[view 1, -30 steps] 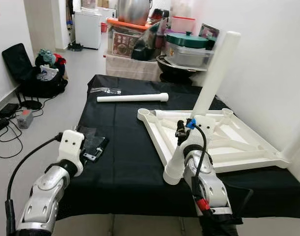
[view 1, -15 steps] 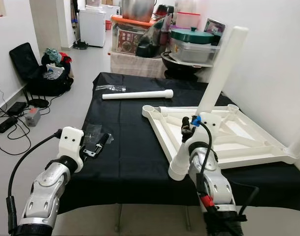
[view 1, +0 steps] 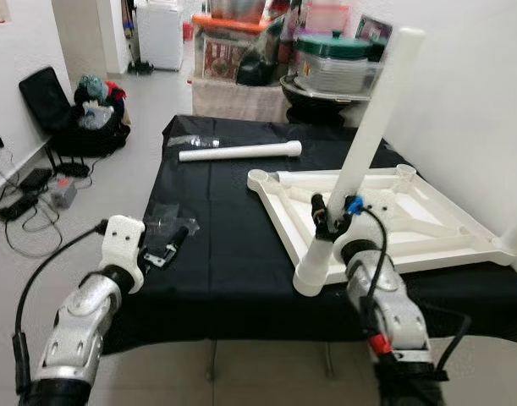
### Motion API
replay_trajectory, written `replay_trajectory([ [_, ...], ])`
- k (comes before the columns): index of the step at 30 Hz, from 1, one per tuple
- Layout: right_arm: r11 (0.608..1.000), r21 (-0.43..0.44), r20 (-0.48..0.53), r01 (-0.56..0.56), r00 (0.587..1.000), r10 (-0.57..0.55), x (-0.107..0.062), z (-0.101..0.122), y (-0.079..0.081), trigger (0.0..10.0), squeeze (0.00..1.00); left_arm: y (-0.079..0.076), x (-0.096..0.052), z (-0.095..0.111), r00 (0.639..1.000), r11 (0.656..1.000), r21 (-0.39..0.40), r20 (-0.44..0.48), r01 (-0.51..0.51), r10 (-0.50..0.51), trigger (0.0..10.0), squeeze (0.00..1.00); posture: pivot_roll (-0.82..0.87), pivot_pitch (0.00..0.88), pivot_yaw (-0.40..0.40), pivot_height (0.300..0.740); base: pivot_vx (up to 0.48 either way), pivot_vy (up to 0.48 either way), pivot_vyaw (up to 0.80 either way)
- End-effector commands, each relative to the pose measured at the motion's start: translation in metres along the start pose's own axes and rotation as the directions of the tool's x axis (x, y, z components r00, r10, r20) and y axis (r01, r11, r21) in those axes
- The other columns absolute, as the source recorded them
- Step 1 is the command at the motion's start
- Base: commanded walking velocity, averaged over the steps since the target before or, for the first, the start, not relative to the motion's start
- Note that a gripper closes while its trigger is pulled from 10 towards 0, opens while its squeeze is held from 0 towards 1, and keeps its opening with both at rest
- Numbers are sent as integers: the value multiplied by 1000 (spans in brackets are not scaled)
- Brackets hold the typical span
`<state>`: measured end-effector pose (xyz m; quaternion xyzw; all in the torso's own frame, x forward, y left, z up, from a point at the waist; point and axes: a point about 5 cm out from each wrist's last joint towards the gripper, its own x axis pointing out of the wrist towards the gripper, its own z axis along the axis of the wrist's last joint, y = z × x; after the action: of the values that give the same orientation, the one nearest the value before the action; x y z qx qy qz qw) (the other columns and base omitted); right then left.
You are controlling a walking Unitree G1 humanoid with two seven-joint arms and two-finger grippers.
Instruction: Building children table
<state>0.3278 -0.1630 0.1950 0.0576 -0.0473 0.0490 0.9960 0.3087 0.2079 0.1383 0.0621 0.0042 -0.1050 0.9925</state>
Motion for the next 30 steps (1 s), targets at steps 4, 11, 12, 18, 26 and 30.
replay_trajectory([
  [4,955,0,-23,-296,955,296,4,9,-11,10000,0,-2,2,-2,1000,1000,1,-4,20,-20,10000,0,85,0,-117,740,0,0,0],
  [11,900,-51,-100,-434,899,427,22,14,-31,10000,0,-2,2,-3,1000,1000,6,-1,26,-26,10000,0,98,0,-132,740,0,0,0],
  [12,899,-61,-119,-434,897,425,28,13,-32,10000,0,-3,2,-3,1000,1000,7,-1,27,-27,10000,0,106,0,-141,740,0,0,0],
  [18,933,-122,-193,-338,930,312,44,4,-37,10000,0,0,-1,-6,1000,1000,9,-8,4,-4,10000,0,122,0,-158,740,0,0,0],
  [26,764,-484,-331,-426,898,291,33,-36,-13,10000,0,17,-16,-18,996,998,7,-47,-69,70,10000,0,110,0,-140,740,0,0,0],
  [30,727,-558,-132,-401,907,399,52,49,1,10000,0,87,-18,20,980,966,162,22,-200,199,10000,8,118,0,-140,740,0,0,0],
])
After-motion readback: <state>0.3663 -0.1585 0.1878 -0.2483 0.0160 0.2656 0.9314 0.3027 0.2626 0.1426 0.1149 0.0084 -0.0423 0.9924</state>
